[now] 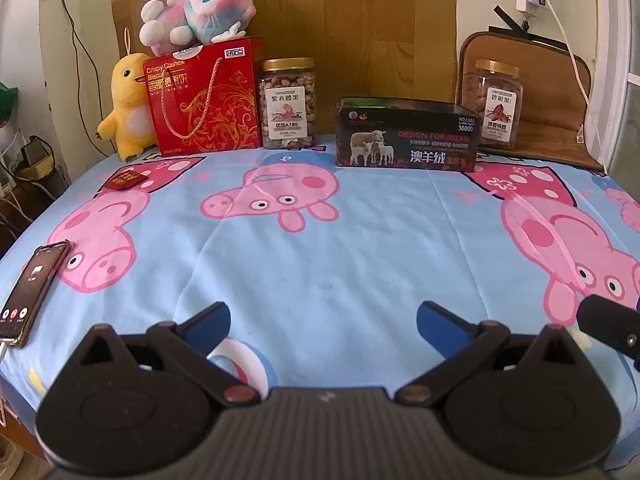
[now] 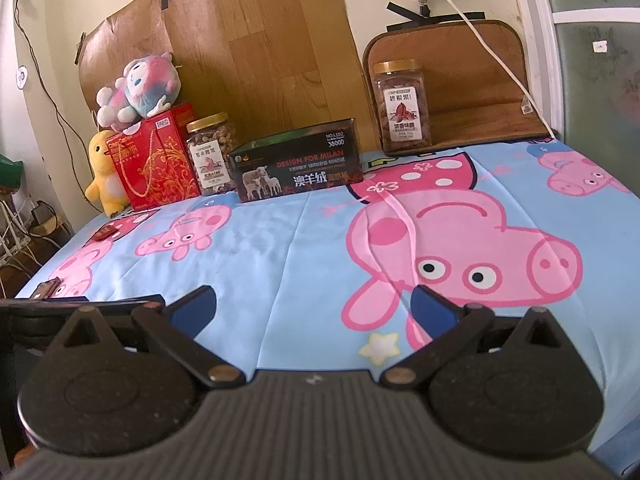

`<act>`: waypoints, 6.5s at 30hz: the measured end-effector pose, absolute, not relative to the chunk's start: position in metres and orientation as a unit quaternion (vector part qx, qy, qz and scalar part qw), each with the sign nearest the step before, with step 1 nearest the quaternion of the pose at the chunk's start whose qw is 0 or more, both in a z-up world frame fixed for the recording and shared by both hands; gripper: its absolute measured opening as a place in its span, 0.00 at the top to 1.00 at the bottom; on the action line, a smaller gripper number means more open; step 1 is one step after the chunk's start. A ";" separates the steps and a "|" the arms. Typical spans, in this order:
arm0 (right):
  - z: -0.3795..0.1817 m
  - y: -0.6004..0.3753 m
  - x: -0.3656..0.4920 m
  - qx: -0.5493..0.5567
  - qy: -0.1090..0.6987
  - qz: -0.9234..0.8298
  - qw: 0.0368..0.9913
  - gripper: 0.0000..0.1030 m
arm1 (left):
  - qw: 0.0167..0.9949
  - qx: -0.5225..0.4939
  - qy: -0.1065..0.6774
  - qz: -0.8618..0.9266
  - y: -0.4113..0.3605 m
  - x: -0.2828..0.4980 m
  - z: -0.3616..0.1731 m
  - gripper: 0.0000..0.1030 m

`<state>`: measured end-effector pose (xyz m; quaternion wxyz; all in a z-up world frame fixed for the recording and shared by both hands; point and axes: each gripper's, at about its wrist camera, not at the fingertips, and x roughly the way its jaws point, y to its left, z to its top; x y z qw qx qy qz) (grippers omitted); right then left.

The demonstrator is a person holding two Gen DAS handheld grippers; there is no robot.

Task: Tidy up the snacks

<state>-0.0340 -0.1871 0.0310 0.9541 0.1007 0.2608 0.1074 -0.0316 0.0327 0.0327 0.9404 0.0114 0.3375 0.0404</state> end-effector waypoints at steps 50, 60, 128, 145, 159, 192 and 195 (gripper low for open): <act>0.030 -0.188 -0.034 0.114 0.266 0.115 0.950 0.00 | 0.938 0.023 0.345 0.033 0.030 -0.031 0.027 0.00; 0.030 -0.189 -0.033 0.114 0.267 0.116 0.950 0.00 | 0.937 0.023 0.346 0.033 0.029 -0.031 0.026 0.00; 0.043 -0.203 0.088 0.090 0.243 0.118 0.959 0.00 | 0.953 0.043 0.300 0.025 0.007 0.102 0.053 0.00; 0.035 -0.214 0.095 0.109 0.253 0.108 0.955 0.00 | 0.952 0.049 0.300 0.030 -0.001 0.106 0.048 0.00; 0.034 -0.212 0.094 0.116 0.257 0.114 0.953 0.00 | 0.942 0.034 0.330 0.046 0.007 0.103 0.039 0.00; 0.030 -0.211 0.092 0.118 0.264 0.116 0.950 0.00 | 0.929 0.036 0.367 0.030 0.004 0.099 0.025 0.00; 0.029 -0.211 0.092 0.118 0.264 0.116 0.950 0.00 | 0.928 0.036 0.369 0.029 0.003 0.099 0.025 0.00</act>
